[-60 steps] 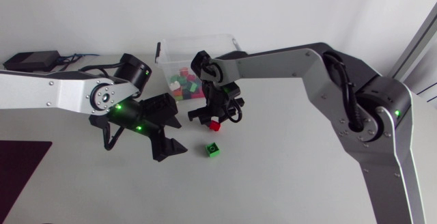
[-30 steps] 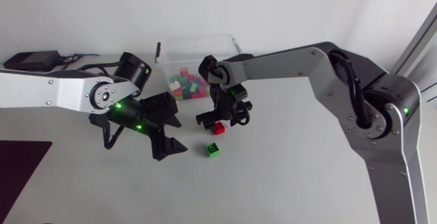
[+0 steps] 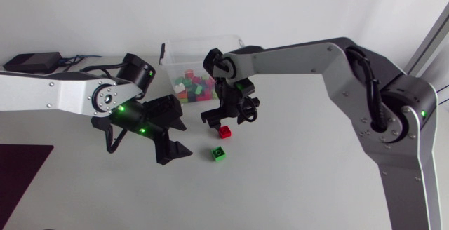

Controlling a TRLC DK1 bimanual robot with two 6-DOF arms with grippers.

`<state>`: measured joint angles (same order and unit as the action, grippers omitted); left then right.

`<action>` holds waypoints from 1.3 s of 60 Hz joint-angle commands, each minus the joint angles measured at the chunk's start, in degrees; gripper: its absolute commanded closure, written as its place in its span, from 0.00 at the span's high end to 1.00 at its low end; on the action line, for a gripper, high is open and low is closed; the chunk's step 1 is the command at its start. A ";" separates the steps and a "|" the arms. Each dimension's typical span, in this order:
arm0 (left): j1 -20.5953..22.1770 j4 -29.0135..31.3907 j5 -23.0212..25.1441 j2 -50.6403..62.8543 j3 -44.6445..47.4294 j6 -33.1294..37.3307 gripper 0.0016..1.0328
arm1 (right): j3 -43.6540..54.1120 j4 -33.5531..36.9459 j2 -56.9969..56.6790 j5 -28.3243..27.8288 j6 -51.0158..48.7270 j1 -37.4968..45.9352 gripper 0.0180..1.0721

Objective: Place the duplo bricks in the container

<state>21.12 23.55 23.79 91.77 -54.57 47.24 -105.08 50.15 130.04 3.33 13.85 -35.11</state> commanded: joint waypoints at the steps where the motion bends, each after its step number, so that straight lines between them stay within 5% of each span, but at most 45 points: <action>1: -0.29 0.53 0.64 -1.24 1.22 1.71 0.94 | -2.15 1.62 2.76 0.71 -1.01 -0.75 0.78; 36: 0.32 0.71 0.64 -1.15 1.30 1.62 0.94 | -2.33 2.14 5.40 0.18 -3.65 -1.98 0.47; 46: 0.85 0.71 0.64 -0.36 1.30 1.27 0.94 | -1.97 2.06 5.40 0.01 -4.09 -2.06 0.30; 78: 8.41 2.99 -5.07 12.12 -7.75 -5.06 0.92 | 12.09 -1.11 -10.33 -0.70 -5.76 4.00 0.29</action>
<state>28.38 25.28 19.77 101.08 -58.89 44.53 -95.50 49.52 123.07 2.83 8.91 -32.73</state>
